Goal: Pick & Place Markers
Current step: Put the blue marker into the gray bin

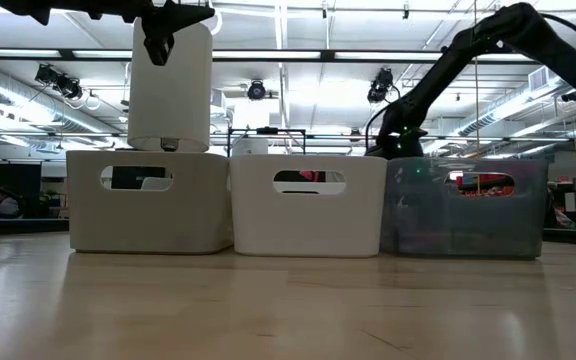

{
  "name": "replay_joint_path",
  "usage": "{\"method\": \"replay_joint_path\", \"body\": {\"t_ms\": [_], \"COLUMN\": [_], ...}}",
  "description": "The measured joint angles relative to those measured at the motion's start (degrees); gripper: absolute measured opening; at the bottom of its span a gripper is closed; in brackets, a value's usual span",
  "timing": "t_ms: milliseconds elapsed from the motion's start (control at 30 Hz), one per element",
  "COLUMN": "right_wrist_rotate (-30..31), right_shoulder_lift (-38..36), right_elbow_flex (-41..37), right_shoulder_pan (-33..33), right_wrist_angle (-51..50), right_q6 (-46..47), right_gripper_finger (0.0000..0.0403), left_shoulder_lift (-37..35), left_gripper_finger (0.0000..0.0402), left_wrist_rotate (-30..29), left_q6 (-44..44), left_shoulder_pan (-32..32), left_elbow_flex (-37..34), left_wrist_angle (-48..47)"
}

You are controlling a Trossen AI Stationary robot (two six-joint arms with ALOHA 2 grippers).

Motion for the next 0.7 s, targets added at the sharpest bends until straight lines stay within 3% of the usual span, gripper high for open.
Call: {"method": "replay_joint_path", "body": {"t_ms": [200,533,700], "right_wrist_rotate": [0.3,-0.2,-0.3], "right_shoulder_lift": [0.3,0.3,0.3], "right_elbow_flex": [0.1,0.1,0.1], "right_shoulder_pan": [0.0,0.0,0.0], "right_wrist_angle": [0.9,1.6,1.6], "right_q6": [0.0,4.0,6.3], "right_gripper_finger": [0.0181,0.0042,0.0041], "left_shoulder_lift": [0.0,0.0,0.0], "left_gripper_finger": [0.0177,0.0177,0.0177], "left_wrist_rotate": [0.0,0.0,0.0], "left_q6": [0.1,0.1,-0.1], "left_shoulder_pan": [-0.1,-0.1,-0.1], "left_elbow_flex": [0.0,0.0,0.0], "left_wrist_angle": [0.0,0.0,0.0]}}
